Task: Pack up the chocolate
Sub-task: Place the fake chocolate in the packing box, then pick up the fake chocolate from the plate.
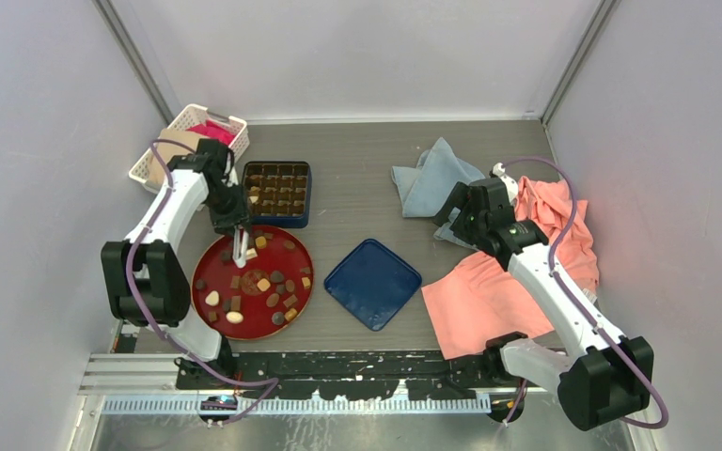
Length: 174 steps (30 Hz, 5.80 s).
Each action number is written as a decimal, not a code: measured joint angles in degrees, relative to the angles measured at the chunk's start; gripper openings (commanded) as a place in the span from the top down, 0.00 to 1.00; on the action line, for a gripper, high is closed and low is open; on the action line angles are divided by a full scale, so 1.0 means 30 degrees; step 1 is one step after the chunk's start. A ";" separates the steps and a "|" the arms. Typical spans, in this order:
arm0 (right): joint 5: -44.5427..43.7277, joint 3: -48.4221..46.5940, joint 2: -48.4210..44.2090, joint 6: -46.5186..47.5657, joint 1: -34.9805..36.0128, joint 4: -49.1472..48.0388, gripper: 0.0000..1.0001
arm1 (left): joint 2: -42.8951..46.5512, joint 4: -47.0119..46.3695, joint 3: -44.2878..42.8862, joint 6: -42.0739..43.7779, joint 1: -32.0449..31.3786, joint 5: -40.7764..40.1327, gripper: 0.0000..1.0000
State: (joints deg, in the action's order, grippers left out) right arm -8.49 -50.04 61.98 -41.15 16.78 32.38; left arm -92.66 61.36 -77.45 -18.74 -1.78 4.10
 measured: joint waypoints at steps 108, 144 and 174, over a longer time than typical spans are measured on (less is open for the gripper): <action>0.0095 0.0007 0.1027 0.0000 0.0000 -0.0248 0.05 | 0.5275 0.2863 0.2834 -0.0291 -0.5428 -0.0007 1.00; 0.0393 0.0007 0.1209 -0.0211 0.0000 -0.0291 0.05 | 0.5916 0.3621 0.5996 -0.2776 -1.0622 0.0882 0.86; 0.0386 0.0189 0.0962 -0.0211 0.0000 -0.0262 0.05 | 0.5734 0.2120 0.6564 -0.3730 -1.1242 0.2288 0.67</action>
State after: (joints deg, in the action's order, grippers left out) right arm -7.33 -49.47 64.86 -41.78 16.78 31.59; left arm -75.46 67.72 -57.76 -29.93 -35.51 10.96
